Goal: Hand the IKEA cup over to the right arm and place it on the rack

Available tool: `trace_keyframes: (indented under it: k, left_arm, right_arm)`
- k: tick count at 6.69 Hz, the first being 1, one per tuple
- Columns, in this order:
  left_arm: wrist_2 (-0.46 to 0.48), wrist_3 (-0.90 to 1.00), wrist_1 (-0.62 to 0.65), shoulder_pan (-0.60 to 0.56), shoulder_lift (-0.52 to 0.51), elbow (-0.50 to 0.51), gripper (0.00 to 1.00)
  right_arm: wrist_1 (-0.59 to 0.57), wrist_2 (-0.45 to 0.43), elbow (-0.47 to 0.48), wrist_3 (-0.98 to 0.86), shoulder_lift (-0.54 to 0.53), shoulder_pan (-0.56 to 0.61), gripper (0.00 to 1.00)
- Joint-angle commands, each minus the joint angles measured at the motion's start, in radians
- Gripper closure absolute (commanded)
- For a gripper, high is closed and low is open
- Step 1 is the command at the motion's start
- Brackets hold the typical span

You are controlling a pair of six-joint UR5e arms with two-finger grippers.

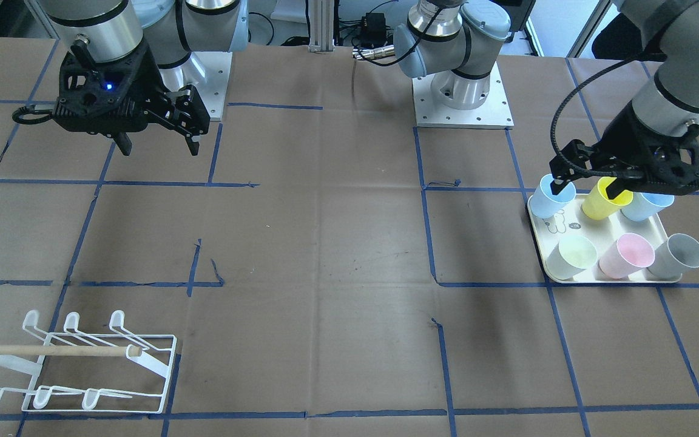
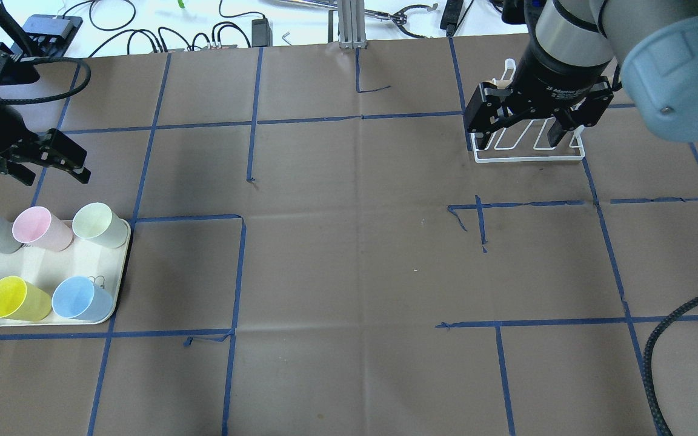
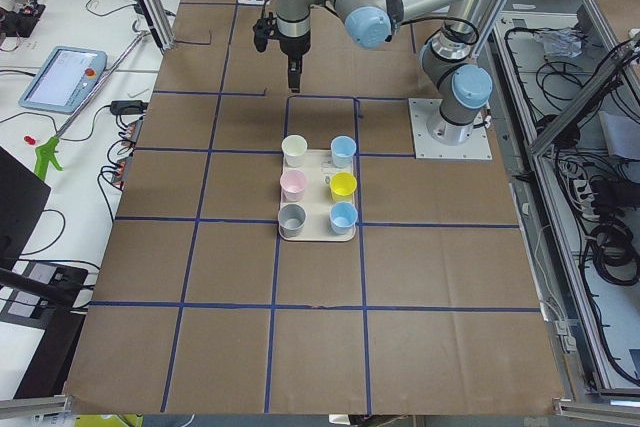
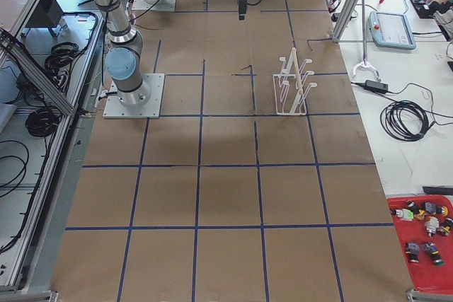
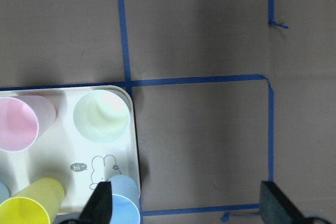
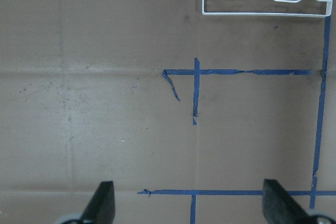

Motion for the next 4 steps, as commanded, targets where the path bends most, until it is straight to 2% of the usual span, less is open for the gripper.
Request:
trace_keyframes:
  k: [1,2,3,4]
  left_arm:
    - [0.001,0.024,0.121,0.033,-0.005,-0.092,0.02]
    - [0.001,0.018,0.209,0.033,-0.020,-0.159,0.02]
    - [0.001,0.015,0.352,0.031,-0.043,-0.241,0.02]
    - [0.000,-0.020,0.442,0.030,-0.059,-0.307,0.01]
  right_arm:
    - [-0.004,0.004,0.000,0.000,0.000,0.000,0.00]
    - [-0.006,0.009,0.012,0.000,0.002,0.000,0.00]
    - [-0.062,0.012,0.043,0.003,0.002,0.000,0.00]
    - [-0.201,0.016,0.083,0.003,0.002,0.000,0.00]
